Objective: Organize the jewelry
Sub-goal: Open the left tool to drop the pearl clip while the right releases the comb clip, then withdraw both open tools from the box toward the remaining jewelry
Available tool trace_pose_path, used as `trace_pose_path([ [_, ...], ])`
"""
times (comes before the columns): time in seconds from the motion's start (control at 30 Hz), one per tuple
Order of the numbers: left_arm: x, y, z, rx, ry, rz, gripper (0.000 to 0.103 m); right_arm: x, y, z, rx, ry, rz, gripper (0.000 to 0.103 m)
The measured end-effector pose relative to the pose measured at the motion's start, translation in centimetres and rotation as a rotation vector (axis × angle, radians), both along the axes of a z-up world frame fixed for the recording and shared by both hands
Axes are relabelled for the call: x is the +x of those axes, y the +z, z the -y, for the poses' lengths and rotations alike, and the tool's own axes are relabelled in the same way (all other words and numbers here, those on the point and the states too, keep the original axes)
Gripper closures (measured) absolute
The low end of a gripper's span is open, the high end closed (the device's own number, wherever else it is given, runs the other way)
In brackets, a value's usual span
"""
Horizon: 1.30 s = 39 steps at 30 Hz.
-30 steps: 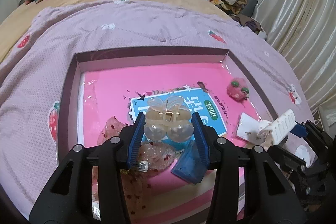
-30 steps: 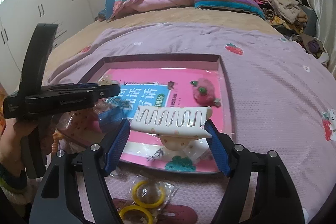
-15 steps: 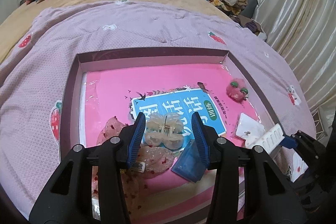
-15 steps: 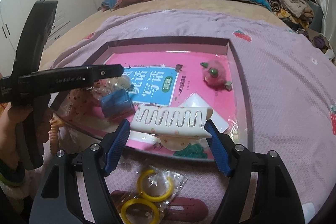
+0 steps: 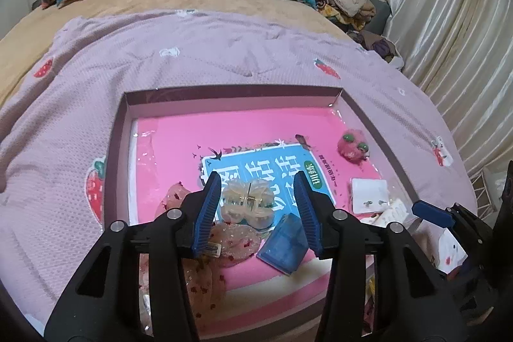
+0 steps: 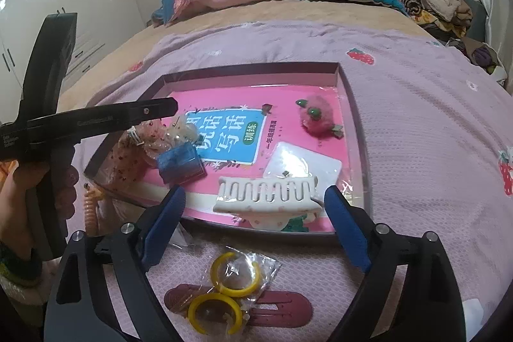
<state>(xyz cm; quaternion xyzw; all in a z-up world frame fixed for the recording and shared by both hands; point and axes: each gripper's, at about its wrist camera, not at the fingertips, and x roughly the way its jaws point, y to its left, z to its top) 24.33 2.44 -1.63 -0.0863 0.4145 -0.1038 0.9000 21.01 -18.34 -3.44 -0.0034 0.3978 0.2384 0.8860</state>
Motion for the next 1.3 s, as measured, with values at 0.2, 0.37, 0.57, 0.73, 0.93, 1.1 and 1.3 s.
trace_pose_path([
  [0.2, -0.5, 1.2, -0.3, 0.004, 0.006, 0.029, 0.056, -0.6, 0.7, 0.5, -0.008, -0.017, 0.032, 0.011],
  [0.37, -1.2, 2.4, -0.6, -0.003, 0.014, 0.058, 0.043, -0.9, 1.3, 1.1, -0.002, -0.039, 0.047, 0.008],
  [0.57, -2.4, 3.8, -0.7, -0.007, 0.022, 0.095, 0.024, -1.4, 2.2, 2.0, 0.012, -0.079, 0.071, 0.006],
  [0.73, -3.3, 5.0, -0.6, 0.003, 0.036, 0.128, 0.011, -1.7, 3.0, 2.8, 0.032, -0.109, 0.083, 0.005],
  [0.93, -4.6, 5.7, -0.8, 0.044, 0.065, 0.14, 0.01, -2.5, 4.5, 4.2, 0.074, -0.146, 0.101, 0.004],
  [1.1, -5.9, 6.4, -1.5, 0.064, 0.099, 0.154, 0.01, -3.6, 6.1, 4.8, 0.057, -0.18, 0.166, 0.004],
  [1.3, -7.9, 8.2, -2.1, 0.046, 0.125, 0.203, 0.01, -5.0, 8.0, 5.8, 0.066, -0.194, 0.225, 0.004],
])
